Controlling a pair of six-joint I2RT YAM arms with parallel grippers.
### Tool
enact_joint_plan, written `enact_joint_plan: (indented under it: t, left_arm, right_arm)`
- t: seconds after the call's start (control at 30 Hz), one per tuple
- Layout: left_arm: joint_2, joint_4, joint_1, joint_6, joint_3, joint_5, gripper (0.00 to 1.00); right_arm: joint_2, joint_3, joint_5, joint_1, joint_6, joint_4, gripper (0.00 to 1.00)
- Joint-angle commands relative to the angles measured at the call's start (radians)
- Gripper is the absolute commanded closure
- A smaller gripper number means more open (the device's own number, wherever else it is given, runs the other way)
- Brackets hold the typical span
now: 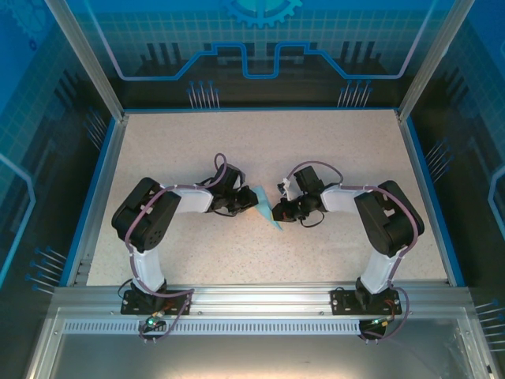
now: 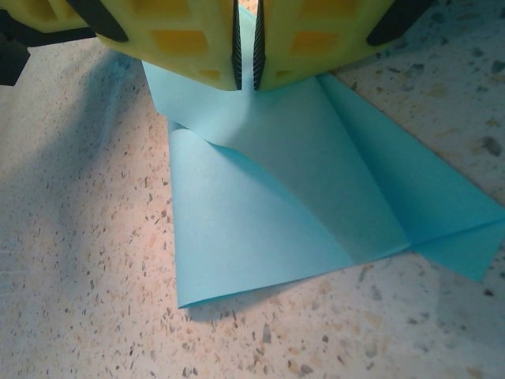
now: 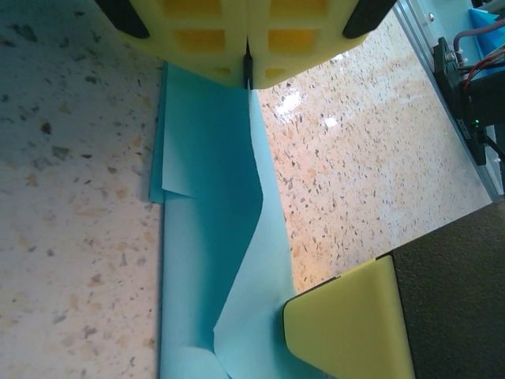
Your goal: Fold a paper plane with a square sheet of paper (pick it up from the middle)
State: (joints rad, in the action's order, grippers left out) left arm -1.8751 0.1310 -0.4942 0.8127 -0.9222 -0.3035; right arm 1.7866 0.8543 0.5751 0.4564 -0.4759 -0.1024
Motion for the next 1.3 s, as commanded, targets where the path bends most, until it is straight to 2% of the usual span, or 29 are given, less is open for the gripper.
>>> enact_joint_plan:
  t: [0.0,0.23,0.6,0.83,1.27]
  left_arm:
    - [-0.01,-0.067,-0.003,-0.015,-0.028,0.035,0.81]
    - [0.013,-0.088,-0.003,-0.038,-0.071,0.045,0.76]
    - [-0.029,-0.095,0.022,-0.037,-0.096,0.071,0.76]
    - [0.024,-0.071,0.022,-0.058,-0.103,0.016,0.75]
    - [0.141,0.13,-0.047,-0.022,0.075,-0.063,0.72]
  right_arm:
    - [0.01,-0.02,-0.013,-0.014,-0.01,0.008,0.99]
    - [0.027,-0.029,0.002,-0.025,-0.024,-0.001,1.0]
    - [0.053,-0.01,-0.024,-0.028,-0.025,-0.086,1.0]
    - [0.058,0.0,-0.004,-0.039,-0.06,-0.081,1.0]
    - [0.04,0.059,0.142,-0.044,-0.179,0.0,1.0]
